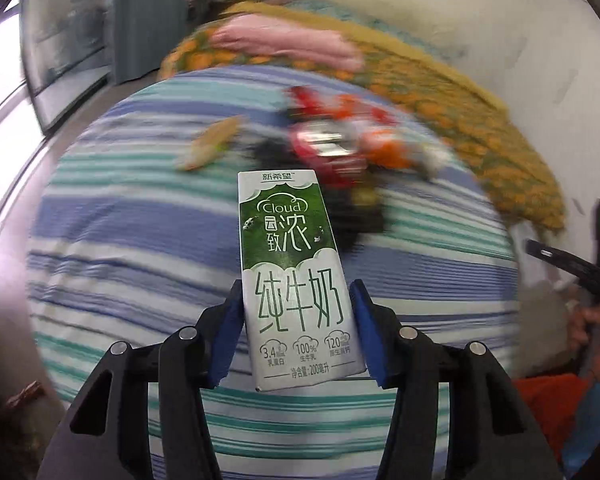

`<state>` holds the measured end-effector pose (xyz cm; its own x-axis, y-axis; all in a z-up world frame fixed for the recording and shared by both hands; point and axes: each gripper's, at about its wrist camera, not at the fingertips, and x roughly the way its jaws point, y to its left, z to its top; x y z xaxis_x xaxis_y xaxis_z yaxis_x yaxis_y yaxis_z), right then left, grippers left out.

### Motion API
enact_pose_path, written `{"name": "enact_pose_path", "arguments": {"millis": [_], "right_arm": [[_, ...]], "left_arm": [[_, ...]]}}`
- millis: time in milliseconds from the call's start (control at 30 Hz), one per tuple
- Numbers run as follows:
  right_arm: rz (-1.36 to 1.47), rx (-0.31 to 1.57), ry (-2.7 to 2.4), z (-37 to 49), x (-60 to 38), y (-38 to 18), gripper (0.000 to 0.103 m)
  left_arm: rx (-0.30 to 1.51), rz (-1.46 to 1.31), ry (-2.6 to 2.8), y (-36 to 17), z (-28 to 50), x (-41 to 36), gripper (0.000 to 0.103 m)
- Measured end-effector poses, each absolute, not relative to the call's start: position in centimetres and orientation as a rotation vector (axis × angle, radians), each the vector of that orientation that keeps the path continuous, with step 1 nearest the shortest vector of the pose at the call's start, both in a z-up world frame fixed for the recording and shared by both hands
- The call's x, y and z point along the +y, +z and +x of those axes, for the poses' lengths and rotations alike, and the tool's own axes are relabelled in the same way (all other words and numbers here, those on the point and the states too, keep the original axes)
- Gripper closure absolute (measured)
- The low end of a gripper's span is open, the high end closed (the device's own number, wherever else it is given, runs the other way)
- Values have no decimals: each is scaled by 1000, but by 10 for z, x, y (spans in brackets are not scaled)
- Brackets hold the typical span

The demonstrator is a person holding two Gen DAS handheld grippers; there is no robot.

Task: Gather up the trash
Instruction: 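Carry the carton and box over the blue wastebasket and open both tools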

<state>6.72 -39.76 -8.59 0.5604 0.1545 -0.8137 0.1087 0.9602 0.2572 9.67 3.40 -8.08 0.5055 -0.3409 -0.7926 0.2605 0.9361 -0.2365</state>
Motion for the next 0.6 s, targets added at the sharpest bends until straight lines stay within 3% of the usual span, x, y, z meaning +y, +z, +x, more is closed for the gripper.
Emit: {"name": "enact_pose_path", "arguments": {"millis": [300, 600], "right_arm": [[326, 958, -179, 30, -525, -103, 40], [417, 978, -246, 13, -598, -146, 40]], "left_arm": [[972, 30, -770, -58, 78, -191, 51], [1060, 175, -890, -115, 64, -385, 51]]}}
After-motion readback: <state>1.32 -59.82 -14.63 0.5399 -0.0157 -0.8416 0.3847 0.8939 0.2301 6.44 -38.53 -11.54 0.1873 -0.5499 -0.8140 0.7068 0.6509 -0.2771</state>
